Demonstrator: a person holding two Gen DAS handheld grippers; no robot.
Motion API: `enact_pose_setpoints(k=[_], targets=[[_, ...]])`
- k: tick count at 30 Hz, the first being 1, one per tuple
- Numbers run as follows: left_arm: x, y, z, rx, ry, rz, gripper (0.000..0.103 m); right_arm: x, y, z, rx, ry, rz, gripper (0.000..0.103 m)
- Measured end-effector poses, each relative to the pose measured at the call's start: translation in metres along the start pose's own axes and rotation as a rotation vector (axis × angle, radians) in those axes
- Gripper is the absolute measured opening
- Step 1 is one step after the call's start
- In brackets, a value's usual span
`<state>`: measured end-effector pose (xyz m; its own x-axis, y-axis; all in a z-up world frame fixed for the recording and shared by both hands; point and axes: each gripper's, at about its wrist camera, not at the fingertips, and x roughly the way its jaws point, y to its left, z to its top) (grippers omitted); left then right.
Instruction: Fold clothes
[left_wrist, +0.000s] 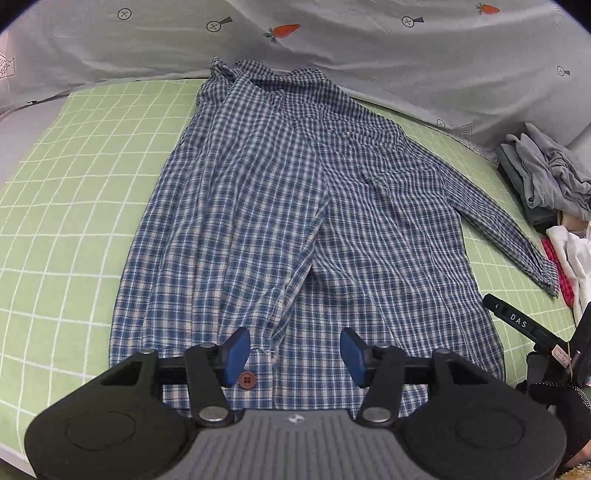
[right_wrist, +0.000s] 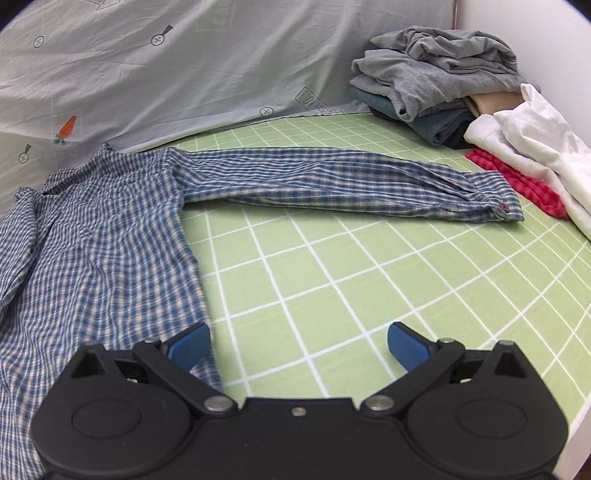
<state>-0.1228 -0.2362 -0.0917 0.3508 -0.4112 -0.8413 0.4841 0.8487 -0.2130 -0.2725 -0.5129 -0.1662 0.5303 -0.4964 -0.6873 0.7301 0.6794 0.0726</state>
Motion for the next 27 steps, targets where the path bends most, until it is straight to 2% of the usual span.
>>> enact_pose_setpoints(k=[3, 8, 11, 19, 27], targets=[[0.011, -0.018, 0.005, -0.002, -0.003, 0.030, 0.069, 0.010, -0.024, 0.008, 0.006, 0.007, -0.007, 0.103], [0.030, -0.041, 0.015, -0.024, 0.015, 0.072, 0.073, 0.027, -0.056, 0.028, 0.003, 0.003, -0.029, 0.103], [0.042, -0.049, 0.025, -0.034, 0.031, 0.078, 0.085, 0.037, -0.081, 0.043, 0.049, -0.006, -0.053, 0.103], [0.083, -0.061, 0.058, -0.025, 0.088, 0.138, 0.086, 0.065, -0.120, 0.070, 0.167, -0.044, -0.146, 0.103], [0.117, -0.051, 0.101, -0.001, 0.067, 0.203, 0.088, 0.100, -0.142, 0.099, 0.291, -0.108, -0.215, 0.103]])
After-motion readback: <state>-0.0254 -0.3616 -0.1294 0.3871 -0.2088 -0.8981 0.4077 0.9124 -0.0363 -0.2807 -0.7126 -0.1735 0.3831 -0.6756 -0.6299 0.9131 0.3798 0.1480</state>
